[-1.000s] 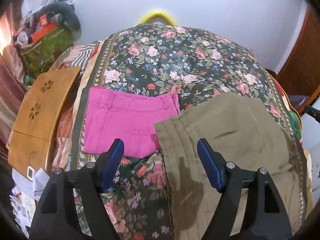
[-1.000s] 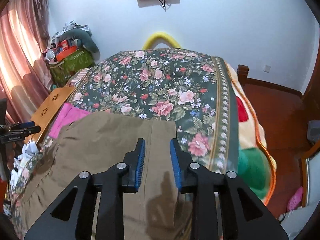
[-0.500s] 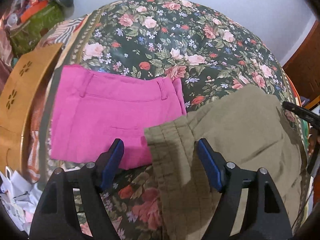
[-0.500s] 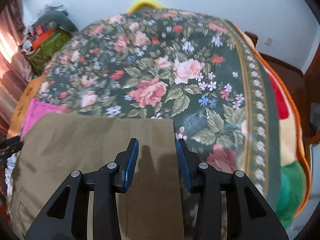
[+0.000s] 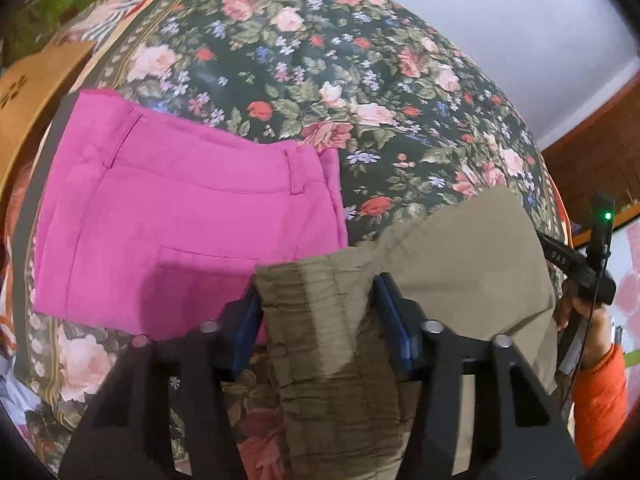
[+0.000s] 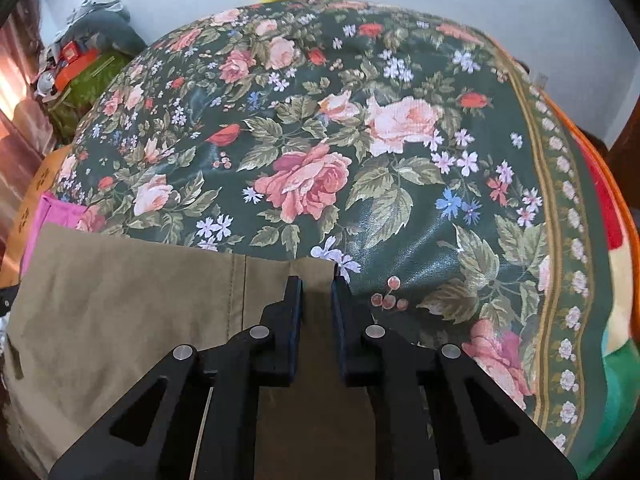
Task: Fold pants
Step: 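Grasp the waistband with the left gripper and lift it toward the right gripper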
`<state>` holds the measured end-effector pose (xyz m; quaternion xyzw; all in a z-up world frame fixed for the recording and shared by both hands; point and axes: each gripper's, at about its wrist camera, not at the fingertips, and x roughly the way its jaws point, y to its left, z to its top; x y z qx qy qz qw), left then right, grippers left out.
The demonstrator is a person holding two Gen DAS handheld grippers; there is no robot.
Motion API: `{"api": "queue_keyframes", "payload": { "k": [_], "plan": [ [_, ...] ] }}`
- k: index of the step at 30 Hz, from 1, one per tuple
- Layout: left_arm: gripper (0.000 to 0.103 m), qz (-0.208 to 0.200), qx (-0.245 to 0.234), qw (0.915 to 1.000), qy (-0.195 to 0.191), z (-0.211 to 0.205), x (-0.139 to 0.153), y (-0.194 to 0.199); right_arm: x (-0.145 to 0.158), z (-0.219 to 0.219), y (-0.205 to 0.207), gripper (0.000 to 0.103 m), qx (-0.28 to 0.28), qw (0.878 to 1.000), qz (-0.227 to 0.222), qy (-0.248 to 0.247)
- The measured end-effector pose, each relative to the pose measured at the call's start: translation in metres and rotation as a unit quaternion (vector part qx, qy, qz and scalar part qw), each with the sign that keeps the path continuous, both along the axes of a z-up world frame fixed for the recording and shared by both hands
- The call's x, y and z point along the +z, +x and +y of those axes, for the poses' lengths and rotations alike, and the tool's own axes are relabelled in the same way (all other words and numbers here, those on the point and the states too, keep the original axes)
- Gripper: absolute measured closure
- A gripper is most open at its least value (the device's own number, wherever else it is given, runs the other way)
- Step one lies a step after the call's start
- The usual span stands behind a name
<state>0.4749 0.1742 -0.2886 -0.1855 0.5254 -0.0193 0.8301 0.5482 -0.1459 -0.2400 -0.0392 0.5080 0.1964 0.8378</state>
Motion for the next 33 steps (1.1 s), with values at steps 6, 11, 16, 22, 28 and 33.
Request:
{"api": "queue_keyframes", "payload": {
  "k": [6,11,16,22,28,33],
  "plan": [
    [0.100,-0.038,-0.012,0.9946,0.096,-0.017,0.036,-0.013,0.031,-0.012,-0.015,0.091,-0.012,0.998,-0.058,0.005],
    [0.099,-0.067,-0.003,0.9914,0.113,-0.014,0.074,-0.025,0.078,-0.020,-0.022,0.091,-0.016,0.995,-0.096,0.027],
    [0.100,-0.102,-0.001,0.9878,0.118,-0.021,0.116,-0.043,0.146,-0.025,-0.047,0.091,-0.011,0.986,-0.154,0.054],
    [0.100,-0.152,-0.005,0.9798,0.129,-0.035,0.170,-0.070,0.210,-0.040,-0.081,0.091,-0.018,0.974,-0.210,0.084],
    [0.100,-0.161,-0.021,0.9775,0.135,-0.045,0.185,-0.104,0.217,-0.053,-0.128,0.092,-0.012,0.971,-0.223,0.081],
    [0.100,-0.159,-0.038,0.9773,0.135,-0.051,0.181,-0.139,0.209,-0.062,-0.172,0.092,-0.004,0.971,-0.225,0.080]
  ]
}}
